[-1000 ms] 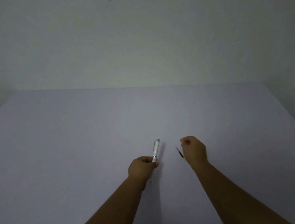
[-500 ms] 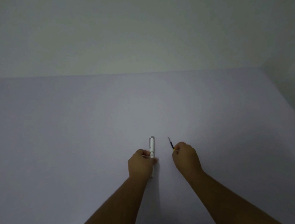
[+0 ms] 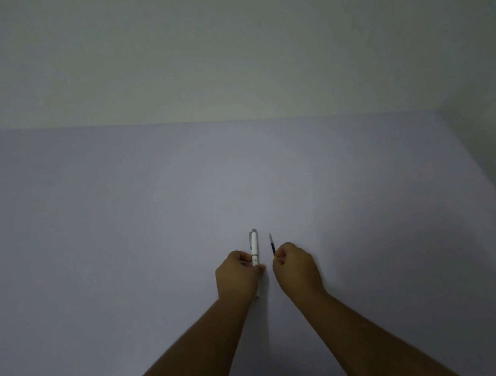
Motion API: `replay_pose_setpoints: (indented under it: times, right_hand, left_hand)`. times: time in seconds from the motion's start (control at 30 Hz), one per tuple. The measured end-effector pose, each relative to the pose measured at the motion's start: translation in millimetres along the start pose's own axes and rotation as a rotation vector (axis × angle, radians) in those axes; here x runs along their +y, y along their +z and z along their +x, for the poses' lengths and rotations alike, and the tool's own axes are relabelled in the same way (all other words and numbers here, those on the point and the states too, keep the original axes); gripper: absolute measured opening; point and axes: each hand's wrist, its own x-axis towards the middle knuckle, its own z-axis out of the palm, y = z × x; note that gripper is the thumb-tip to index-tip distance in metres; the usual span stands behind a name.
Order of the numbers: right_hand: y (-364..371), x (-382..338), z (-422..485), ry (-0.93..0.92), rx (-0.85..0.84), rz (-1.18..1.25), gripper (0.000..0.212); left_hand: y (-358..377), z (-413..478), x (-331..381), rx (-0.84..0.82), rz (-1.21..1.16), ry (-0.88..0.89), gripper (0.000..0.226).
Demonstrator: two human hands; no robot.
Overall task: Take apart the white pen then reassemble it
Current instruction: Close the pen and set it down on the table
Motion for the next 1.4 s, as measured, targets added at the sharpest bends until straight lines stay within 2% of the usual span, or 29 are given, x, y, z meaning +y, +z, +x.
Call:
replay_pose_setpoints:
  times: [1.2,1.4]
  right_hand:
    - [-1.4,7.1,-1.6,-0.028,0.014,0.072,0.017]
    - [-7.9,7.5,-0.1,-0.005,0.043,0.129,0.021]
  left_hand:
    - [-3.5,-0.8,2.7,-0.046,0.059,0.001,0.033]
    - [-8.9,-1.8,6.7,-0.058,0.106,-0.05,0.038]
